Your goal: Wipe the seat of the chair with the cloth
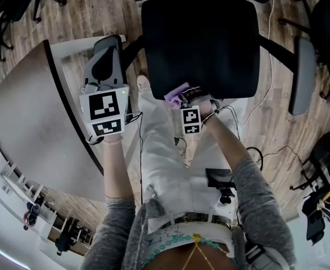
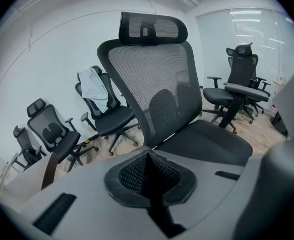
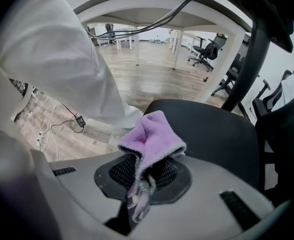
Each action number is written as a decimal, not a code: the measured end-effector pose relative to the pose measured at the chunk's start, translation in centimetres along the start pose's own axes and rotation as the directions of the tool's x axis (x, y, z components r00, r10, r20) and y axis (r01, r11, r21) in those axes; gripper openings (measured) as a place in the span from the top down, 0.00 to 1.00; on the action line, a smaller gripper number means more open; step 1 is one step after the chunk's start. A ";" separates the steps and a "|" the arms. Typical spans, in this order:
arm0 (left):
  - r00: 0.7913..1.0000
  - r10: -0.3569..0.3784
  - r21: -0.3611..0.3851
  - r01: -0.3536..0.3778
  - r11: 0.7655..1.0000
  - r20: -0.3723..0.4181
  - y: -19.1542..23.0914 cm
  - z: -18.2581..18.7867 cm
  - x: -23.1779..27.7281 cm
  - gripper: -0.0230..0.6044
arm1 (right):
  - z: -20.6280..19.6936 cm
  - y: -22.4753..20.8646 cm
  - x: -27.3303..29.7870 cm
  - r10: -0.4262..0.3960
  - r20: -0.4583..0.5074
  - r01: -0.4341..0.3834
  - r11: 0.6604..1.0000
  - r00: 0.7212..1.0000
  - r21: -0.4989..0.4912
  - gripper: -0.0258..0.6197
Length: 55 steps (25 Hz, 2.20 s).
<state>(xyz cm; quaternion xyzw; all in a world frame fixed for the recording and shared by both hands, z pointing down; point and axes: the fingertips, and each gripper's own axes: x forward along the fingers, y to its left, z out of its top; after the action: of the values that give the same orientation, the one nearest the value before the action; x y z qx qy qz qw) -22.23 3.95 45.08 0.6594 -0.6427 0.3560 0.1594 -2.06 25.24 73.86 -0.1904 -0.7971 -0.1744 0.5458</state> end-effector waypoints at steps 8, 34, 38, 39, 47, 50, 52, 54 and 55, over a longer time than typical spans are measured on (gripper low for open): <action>1.000 0.004 0.004 -0.004 1.000 -0.001 0.2 -0.1 0.0 0.96 | -2.3 0.5 -0.5 0.016 -0.026 -0.014 0.998 1.000 0.057 0.89; 1.000 0.002 -0.002 -0.002 1.000 -0.006 -0.6 0.4 -0.4 0.96 | -10.6 3.3 -3.3 0.052 -0.103 -0.035 0.986 0.993 0.165 0.89; 1.000 0.001 -0.002 -0.001 1.000 -0.007 -0.4 0.3 -0.3 0.96 | -11.5 3.6 -3.5 0.053 -0.112 -0.032 0.984 0.992 0.176 0.89; 1.000 0.001 -0.002 -0.001 1.000 -0.006 -0.4 0.3 -0.3 0.96 | -11.8 3.7 -3.6 0.052 -0.113 -0.031 0.983 0.992 0.182 0.89; 1.000 0.005 -0.002 -0.005 1.000 -0.007 -0.2 0.0 -0.4 0.96 | -14.3 3.8 -4.5 0.048 -0.142 -0.014 0.972 0.989 0.235 0.89; 1.000 0.002 -0.002 -0.002 1.000 -0.007 -0.2 0.0 -0.3 0.96 | -15.3 3.9 -4.8 0.048 -0.152 -0.007 0.965 0.987 0.261 0.89; 1.000 0.001 -0.003 -0.001 1.000 -0.006 -0.2 0.0 -0.3 0.96 | -16.0 3.8 -5.1 0.046 -0.159 0.002 0.957 0.986 0.290 0.89; 1.000 0.000 -0.004 0.000 1.000 -0.004 -0.2 0.0 -0.3 0.96 | -16.7 3.8 -5.3 0.042 -0.167 0.013 0.948 0.985 0.319 0.89; 1.000 0.000 -0.004 0.000 1.000 -0.004 -0.2 0.0 -0.3 0.96 | -17.1 3.9 -5.5 0.041 -0.172 0.018 0.944 0.984 0.329 0.89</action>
<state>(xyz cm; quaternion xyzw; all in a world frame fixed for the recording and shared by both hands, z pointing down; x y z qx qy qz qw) -21.99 4.19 44.94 0.6584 -0.6430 0.3560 0.1621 15.46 19.64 74.84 -0.0850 -0.7625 -0.0519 0.6393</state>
